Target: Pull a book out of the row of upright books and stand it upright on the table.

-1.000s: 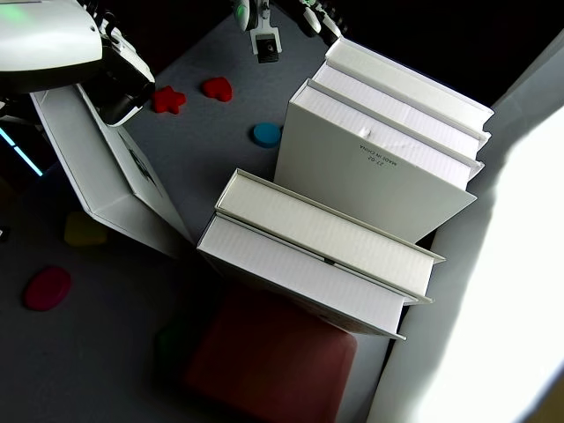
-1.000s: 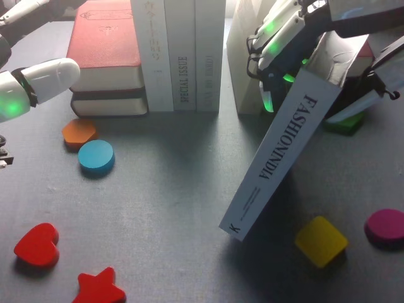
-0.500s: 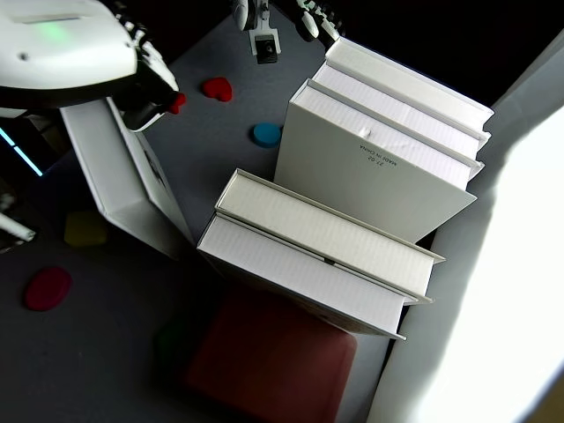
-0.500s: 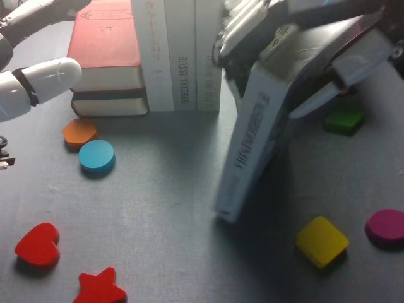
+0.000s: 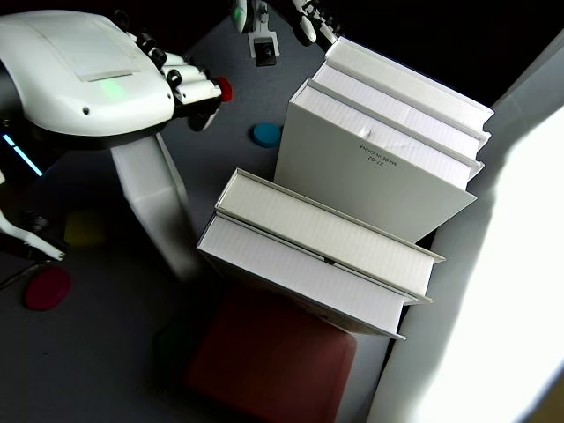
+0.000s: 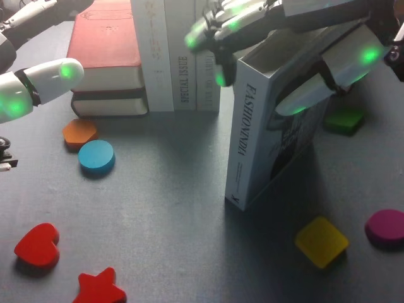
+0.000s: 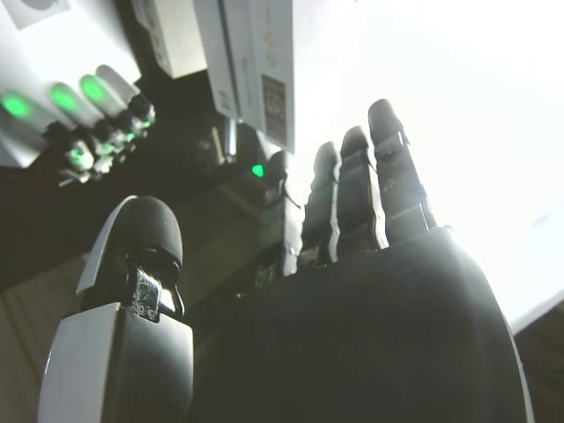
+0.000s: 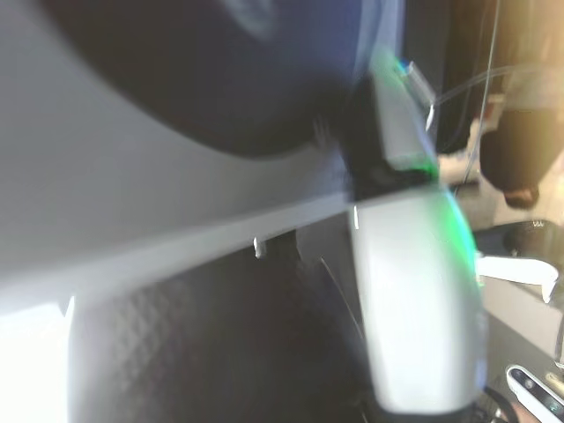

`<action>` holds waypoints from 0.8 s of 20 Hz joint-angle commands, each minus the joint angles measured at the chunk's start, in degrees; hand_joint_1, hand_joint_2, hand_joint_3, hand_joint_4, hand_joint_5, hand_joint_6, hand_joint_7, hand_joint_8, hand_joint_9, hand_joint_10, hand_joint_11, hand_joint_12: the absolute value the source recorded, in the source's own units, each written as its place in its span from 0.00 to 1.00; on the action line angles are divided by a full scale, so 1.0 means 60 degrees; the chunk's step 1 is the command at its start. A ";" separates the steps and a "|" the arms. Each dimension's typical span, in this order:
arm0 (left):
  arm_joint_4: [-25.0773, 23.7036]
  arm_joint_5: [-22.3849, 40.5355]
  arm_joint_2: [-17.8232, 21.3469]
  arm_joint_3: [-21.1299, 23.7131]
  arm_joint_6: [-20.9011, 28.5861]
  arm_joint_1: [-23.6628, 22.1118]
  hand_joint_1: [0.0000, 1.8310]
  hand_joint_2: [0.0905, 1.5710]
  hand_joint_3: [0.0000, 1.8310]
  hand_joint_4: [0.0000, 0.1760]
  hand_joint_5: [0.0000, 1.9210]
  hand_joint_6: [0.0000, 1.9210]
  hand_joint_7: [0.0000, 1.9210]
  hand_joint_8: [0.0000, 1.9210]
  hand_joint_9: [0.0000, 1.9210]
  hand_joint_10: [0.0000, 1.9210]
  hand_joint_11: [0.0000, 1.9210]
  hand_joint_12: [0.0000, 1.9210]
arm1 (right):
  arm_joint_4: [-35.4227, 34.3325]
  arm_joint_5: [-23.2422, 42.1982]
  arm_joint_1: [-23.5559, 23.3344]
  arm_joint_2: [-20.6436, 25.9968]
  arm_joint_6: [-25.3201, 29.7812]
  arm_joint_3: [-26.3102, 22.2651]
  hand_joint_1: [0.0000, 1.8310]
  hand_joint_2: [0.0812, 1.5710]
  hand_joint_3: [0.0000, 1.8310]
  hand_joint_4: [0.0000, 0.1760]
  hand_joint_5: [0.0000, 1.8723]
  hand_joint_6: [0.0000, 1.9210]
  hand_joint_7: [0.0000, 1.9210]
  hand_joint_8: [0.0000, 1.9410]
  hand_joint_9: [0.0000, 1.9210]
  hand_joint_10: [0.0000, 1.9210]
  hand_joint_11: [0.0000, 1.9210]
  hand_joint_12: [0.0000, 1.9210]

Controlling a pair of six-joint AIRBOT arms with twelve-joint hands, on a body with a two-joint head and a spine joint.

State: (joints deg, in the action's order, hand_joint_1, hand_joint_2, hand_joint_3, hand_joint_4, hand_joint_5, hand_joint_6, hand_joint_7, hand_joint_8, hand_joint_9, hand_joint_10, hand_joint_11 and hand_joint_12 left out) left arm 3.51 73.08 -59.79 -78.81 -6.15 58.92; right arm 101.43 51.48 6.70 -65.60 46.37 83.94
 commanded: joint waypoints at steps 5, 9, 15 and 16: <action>0.0290 0.1236 -0.0016 -0.0049 0.0090 -0.0077 0.15 0.85 0.00 0.40 0.08 0.00 0.01 0.00 0.00 0.00 0.00 0.12 | -0.1133 -0.0052 -0.0025 0.0285 -0.0002 -0.0044 0.34 0.65 0.00 0.00 0.01 0.13 0.00 0.00 0.00 0.00 0.00 0.00; 0.0296 0.1274 -0.0016 -0.0045 0.0107 -0.0068 0.16 0.85 0.00 0.41 0.08 0.00 0.01 0.00 0.00 0.00 0.00 0.10 | -0.1811 -0.0053 -0.0030 0.0837 -0.0550 -0.0437 0.28 0.65 0.01 0.00 0.00 0.01 0.00 0.00 0.00 0.00 0.00 0.00; 0.0339 0.1397 -0.0005 -0.0010 0.0113 -0.0030 0.18 0.84 0.00 0.40 0.09 0.00 0.02 0.00 0.01 0.00 0.00 0.10 | -0.3819 -0.0153 -0.0127 0.1926 -0.2285 -0.1102 0.14 0.73 0.04 0.00 0.00 0.00 0.00 0.00 0.00 0.00 0.00 0.00; 0.0358 0.1448 -0.0005 0.0003 0.0113 -0.0018 0.18 0.84 0.00 0.41 0.09 0.00 0.02 0.00 0.01 0.00 0.00 0.09 | -0.4288 -0.0194 -0.0111 0.2197 -0.2737 -0.1266 0.17 0.72 0.03 0.00 0.00 0.00 0.00 0.00 0.00 0.00 0.00 0.00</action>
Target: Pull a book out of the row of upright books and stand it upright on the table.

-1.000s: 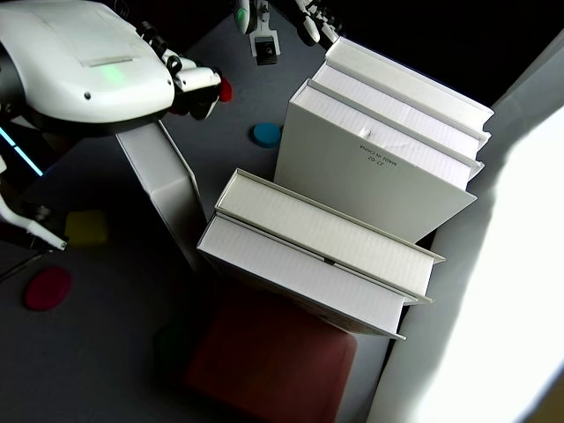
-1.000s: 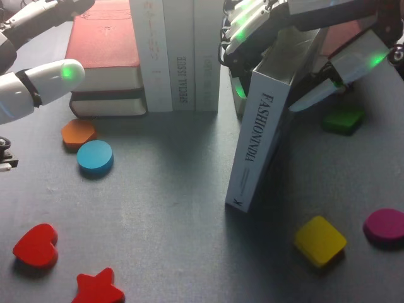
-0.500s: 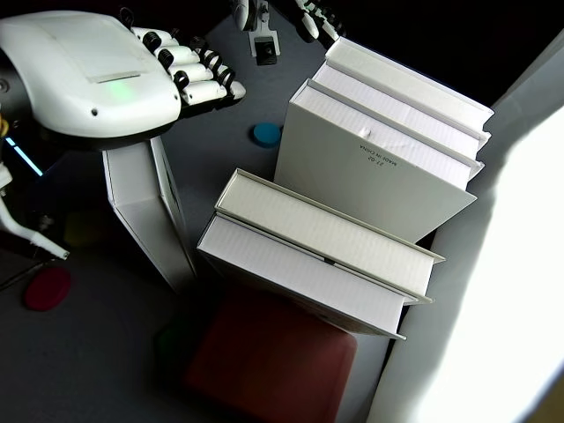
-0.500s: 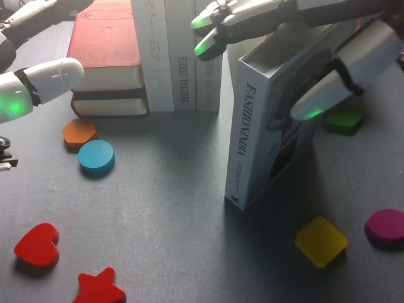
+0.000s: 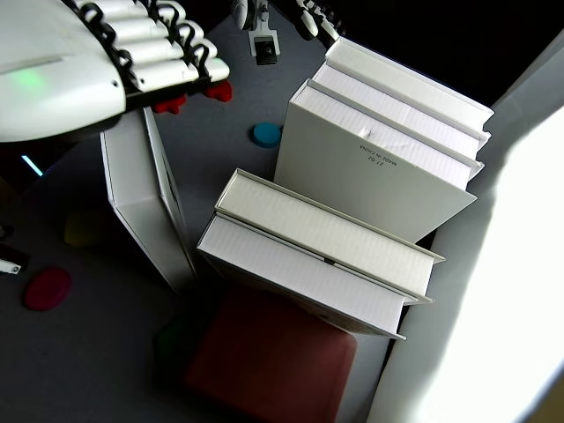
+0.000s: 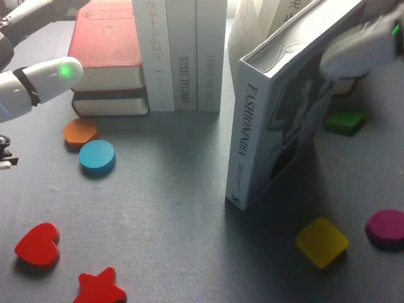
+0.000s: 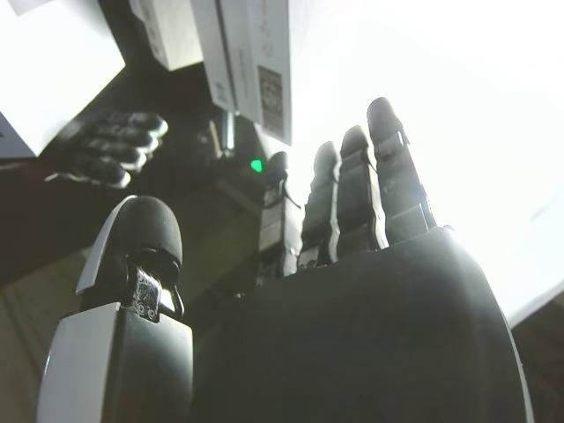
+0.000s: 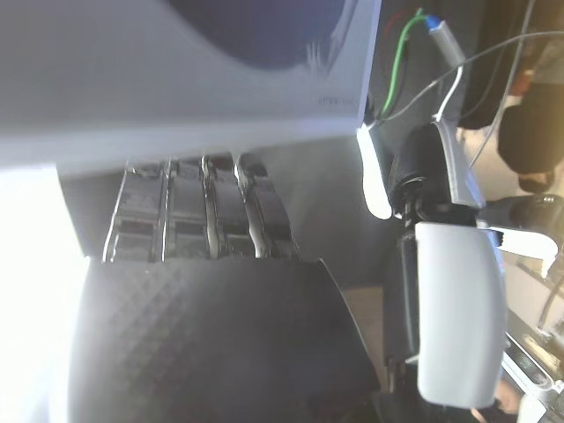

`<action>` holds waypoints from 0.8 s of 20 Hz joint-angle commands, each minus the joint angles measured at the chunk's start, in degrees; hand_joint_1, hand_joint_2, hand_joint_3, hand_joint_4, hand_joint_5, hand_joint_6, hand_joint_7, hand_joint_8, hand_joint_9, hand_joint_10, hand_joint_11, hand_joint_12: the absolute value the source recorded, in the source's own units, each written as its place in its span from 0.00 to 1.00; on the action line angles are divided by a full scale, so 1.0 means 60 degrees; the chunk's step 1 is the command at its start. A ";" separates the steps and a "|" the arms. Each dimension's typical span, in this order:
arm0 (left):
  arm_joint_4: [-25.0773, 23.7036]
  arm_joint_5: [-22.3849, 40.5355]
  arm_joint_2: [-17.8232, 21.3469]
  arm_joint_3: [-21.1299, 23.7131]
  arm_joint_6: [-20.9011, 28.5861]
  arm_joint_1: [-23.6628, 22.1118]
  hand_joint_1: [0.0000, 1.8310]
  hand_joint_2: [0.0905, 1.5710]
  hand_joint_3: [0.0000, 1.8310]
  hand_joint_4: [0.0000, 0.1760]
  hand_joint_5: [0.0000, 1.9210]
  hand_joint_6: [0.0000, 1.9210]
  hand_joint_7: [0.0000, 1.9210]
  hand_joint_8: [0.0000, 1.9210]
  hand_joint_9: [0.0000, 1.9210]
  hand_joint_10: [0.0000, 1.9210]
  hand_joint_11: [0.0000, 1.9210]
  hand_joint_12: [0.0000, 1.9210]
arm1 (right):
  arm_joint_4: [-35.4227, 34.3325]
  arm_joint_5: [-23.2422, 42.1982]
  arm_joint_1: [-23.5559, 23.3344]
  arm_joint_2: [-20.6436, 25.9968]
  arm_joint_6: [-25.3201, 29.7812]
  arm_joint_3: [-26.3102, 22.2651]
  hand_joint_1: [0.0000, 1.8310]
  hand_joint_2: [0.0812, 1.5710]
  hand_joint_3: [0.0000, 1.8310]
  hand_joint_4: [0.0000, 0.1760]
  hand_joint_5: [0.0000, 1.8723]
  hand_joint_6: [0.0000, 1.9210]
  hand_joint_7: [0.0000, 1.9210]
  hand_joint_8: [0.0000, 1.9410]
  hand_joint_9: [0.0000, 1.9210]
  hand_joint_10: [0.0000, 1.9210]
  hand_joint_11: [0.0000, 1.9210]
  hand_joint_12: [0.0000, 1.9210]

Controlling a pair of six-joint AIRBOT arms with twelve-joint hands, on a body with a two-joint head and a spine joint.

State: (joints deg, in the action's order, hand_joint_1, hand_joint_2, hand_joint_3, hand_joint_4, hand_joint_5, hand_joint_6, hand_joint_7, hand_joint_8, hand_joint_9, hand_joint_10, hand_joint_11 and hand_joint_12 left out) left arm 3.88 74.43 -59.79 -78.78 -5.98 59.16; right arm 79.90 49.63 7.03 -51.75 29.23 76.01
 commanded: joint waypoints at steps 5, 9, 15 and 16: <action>0.0451 0.1489 -0.0001 0.0051 0.0082 0.0024 0.18 0.84 0.00 0.44 0.08 0.00 0.02 0.00 0.00 0.00 0.00 0.06 | -0.4000 0.0120 0.1082 0.0831 -0.2540 -0.0486 0.25 0.69 0.02 0.00 0.00 0.00 0.00 0.00 0.00 0.00 0.00 0.00; 0.0608 0.1746 0.0033 0.0119 0.0040 0.0071 0.17 0.85 0.00 0.36 0.09 0.00 0.03 0.00 0.01 0.00 0.00 0.25 | -0.6604 0.0768 0.2386 0.1104 -0.4125 -0.0585 0.36 0.71 0.02 0.28 0.00 0.00 0.00 0.00 0.00 0.00 0.00 0.00; 0.1326 0.2531 0.0006 0.0216 -0.0087 0.0373 0.21 0.85 0.00 0.10 0.06 0.00 0.00 0.00 0.00 0.00 0.00 0.07 | -1.1422 0.3402 0.5774 0.1039 -0.6661 -0.0898 0.35 0.74 0.01 0.02 0.01 0.00 0.00 0.00 0.00 0.00 0.00 0.00; 0.1383 0.2618 -0.0020 0.0222 -0.0102 0.0374 0.20 0.86 0.00 0.14 0.04 0.00 0.00 0.00 0.00 0.00 0.00 0.03 | -1.2148 0.4037 0.6394 0.0919 -0.6774 -0.0905 0.35 0.74 0.01 0.00 0.00 0.00 0.00 0.00 0.00 0.00 0.00 0.00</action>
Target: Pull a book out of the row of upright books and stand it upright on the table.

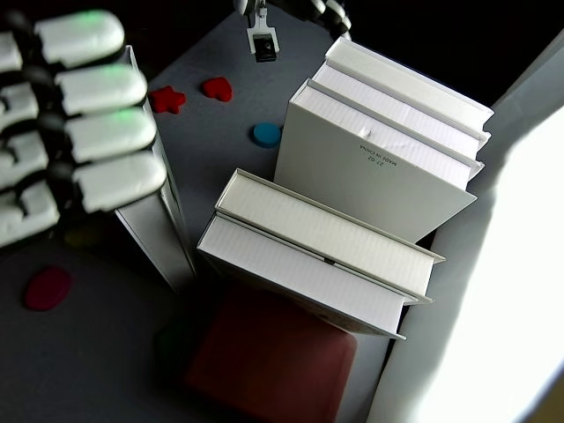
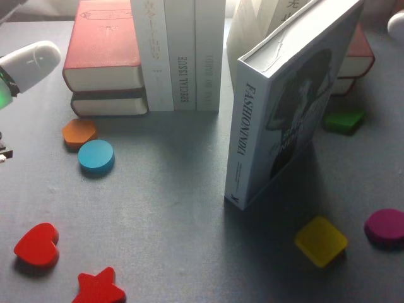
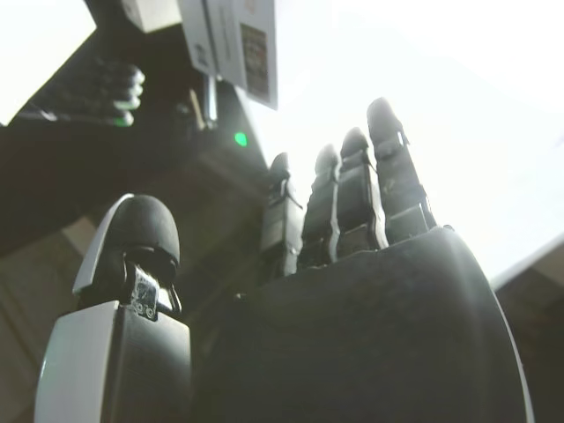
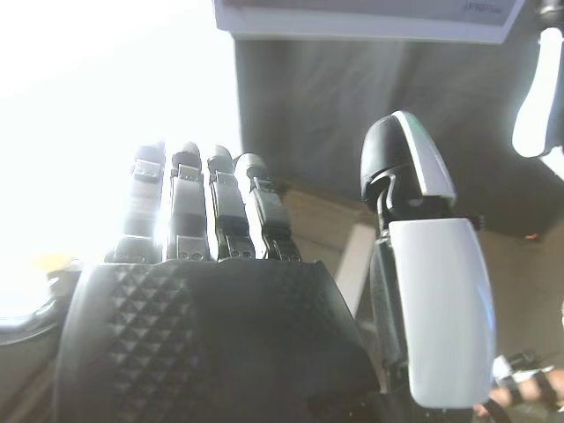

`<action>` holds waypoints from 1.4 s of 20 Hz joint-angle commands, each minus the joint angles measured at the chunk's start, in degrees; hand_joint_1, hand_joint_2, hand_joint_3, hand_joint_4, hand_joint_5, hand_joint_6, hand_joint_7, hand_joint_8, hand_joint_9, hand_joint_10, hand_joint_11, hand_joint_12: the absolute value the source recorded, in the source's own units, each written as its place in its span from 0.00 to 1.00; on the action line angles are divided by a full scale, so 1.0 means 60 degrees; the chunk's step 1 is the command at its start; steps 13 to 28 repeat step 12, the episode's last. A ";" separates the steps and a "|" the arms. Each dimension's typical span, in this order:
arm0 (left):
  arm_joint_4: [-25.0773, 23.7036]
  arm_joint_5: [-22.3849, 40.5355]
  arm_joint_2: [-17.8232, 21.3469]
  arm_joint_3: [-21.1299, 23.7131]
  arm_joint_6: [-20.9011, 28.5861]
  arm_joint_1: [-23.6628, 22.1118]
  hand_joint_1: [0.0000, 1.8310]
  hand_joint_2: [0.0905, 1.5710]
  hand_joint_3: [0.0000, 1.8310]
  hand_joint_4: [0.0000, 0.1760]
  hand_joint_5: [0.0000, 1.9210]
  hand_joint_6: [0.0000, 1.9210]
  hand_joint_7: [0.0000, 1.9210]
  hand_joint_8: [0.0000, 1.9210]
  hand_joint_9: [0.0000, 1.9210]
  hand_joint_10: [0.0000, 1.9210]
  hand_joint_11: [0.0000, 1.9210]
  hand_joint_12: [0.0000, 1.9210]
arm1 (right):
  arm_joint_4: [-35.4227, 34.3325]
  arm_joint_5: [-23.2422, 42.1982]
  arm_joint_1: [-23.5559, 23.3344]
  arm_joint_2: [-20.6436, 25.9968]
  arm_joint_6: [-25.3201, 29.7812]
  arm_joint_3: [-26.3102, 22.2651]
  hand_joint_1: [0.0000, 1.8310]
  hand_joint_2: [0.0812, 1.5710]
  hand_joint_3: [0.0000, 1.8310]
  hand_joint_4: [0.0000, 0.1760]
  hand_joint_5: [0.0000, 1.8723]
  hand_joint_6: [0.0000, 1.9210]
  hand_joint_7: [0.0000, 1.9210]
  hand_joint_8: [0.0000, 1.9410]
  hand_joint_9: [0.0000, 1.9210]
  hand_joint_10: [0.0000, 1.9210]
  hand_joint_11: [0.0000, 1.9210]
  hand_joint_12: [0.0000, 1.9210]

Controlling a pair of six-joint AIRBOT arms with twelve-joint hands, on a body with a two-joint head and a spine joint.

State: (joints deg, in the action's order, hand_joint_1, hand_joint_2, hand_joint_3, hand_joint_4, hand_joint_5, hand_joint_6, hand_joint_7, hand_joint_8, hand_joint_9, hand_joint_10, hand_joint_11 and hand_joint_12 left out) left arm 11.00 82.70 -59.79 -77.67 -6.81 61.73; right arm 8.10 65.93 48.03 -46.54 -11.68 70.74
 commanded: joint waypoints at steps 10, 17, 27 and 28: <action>0.0774 0.2244 -0.0460 0.0059 0.0030 0.0025 0.12 0.86 0.00 0.44 0.00 0.00 0.00 0.00 0.00 0.00 0.00 0.00 | -0.3739 0.5126 0.3144 -0.0346 -0.0700 -0.0894 0.24 0.86 0.01 0.00 0.00 0.00 0.00 0.00 0.00 0.00 0.00 0.00; 0.0777 0.2303 -0.0504 0.0069 0.0045 0.0040 0.09 0.87 0.00 0.35 0.00 0.00 0.00 0.00 0.00 0.00 0.00 0.00 | -0.3641 0.5126 0.3144 -0.0346 -0.0754 -0.0929 0.27 0.86 0.01 0.07 0.00 0.00 0.00 0.00 0.01 0.01 0.00 0.00; 0.0777 0.2303 -0.0504 0.0069 0.0045 0.0040 0.09 0.87 0.00 0.35 0.00 0.00 0.00 0.00 0.00 0.00 0.00 0.00 | -0.3641 0.5126 0.3144 -0.0346 -0.0754 -0.0929 0.27 0.86 0.01 0.07 0.00 0.00 0.00 0.00 0.01 0.01 0.00 0.00; 0.0777 0.2303 -0.0504 0.0069 0.0045 0.0040 0.09 0.87 0.00 0.35 0.00 0.00 0.00 0.00 0.00 0.00 0.00 0.00 | -0.3641 0.5126 0.3144 -0.0346 -0.0754 -0.0929 0.27 0.86 0.01 0.07 0.00 0.00 0.00 0.00 0.01 0.01 0.00 0.00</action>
